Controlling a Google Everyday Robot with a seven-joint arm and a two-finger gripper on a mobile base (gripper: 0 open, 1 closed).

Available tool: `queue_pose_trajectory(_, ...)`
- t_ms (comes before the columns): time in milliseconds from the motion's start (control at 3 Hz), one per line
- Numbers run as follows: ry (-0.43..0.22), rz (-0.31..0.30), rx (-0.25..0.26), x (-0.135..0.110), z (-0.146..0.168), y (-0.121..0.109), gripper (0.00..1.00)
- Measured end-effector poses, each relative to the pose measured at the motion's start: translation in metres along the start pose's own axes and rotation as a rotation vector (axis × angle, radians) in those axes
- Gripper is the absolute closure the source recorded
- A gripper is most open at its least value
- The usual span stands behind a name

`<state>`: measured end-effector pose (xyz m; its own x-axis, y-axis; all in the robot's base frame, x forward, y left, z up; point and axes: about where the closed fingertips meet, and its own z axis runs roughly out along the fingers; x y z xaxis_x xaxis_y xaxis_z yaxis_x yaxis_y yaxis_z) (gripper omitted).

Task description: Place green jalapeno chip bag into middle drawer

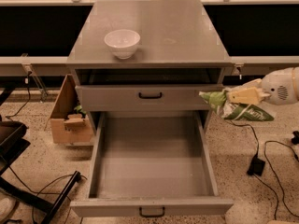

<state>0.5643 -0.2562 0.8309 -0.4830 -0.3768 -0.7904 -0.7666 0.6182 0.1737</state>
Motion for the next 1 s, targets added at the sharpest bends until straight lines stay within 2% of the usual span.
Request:
queue_pose_trajectory(333, -0.004, 0.049, -0.072, 0.013, 0.060, 0.014, 1.00)
queue_pose_trajectory(667, -0.042, 0.181, -0.176, 0.043, 0.164, 0.027, 1.00)
queue_pose_trajectory(1000, -0.065, 0.254, -0.195, 0.067, 0.220, 0.026, 1.00)
